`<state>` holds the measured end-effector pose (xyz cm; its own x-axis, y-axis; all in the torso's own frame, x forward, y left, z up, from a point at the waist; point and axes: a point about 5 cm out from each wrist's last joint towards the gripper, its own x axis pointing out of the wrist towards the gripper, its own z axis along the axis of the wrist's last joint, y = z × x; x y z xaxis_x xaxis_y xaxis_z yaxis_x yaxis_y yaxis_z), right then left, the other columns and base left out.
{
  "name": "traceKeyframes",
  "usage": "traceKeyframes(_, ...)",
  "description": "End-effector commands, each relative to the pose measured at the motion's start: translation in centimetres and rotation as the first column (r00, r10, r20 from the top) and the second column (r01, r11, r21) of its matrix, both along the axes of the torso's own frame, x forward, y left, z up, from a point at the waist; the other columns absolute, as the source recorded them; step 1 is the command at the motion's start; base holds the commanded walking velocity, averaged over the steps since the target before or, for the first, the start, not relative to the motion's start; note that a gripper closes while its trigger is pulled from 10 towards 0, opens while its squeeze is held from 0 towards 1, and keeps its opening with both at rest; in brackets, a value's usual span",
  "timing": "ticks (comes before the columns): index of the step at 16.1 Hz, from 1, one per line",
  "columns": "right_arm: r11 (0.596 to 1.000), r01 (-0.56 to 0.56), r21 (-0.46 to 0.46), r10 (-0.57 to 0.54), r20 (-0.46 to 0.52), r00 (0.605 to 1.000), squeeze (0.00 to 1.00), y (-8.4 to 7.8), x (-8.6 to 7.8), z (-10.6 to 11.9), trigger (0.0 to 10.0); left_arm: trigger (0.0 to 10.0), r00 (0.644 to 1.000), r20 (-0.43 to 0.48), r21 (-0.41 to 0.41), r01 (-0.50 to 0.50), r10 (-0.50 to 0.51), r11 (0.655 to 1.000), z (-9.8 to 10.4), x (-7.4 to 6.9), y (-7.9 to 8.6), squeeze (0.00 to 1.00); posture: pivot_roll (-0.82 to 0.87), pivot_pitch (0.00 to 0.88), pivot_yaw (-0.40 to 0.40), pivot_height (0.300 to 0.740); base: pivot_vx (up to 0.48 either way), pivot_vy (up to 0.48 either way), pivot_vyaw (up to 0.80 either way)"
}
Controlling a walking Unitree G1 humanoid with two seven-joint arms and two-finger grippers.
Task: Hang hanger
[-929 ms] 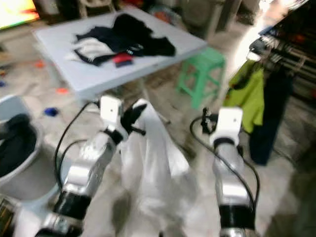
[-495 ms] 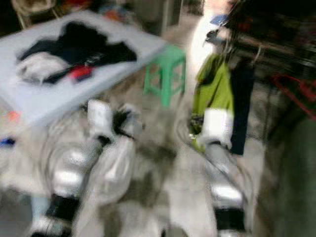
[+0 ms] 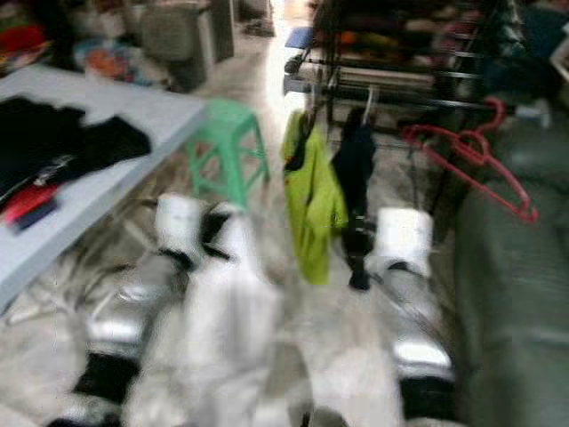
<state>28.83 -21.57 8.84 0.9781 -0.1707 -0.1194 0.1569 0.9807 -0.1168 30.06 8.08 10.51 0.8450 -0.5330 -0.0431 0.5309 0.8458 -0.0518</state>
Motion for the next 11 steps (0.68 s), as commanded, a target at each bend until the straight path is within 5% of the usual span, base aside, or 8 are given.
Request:
traceKeyframes(1,0.999,-0.045,0.024,0.045,-0.007,0.999,0.00,1.4,0.1,-0.2,10.0,10.0,0.998,0.049,0.035,-0.042,0.041,0.999,0.8,0.5,1.5,0.00,-0.07,0.000,0.049,0.740,0.000,0.000,0.00)
traceKeyframes(5,0.998,-0.064,-0.019,0.063,-0.046,0.997,0.00,1.5,-1.4,-0.9,10.0,10.0,0.997,0.013,0.027,-0.076,0.075,0.997,0.2,-0.3,2.8,0.00,-0.06,0.000,0.064,0.740,0.000,0.000,-0.11)
traceKeyframes(11,0.998,0.033,-0.051,-0.034,-0.019,0.999,0.00,1.9,-3.6,-1.3,10.0,10.0,0.997,0.013,0.058,-0.071,0.071,0.996,-0.2,-2.0,3.6,0.00,-0.05,0.000,0.052,0.740,0.000,0.419,-0.80)
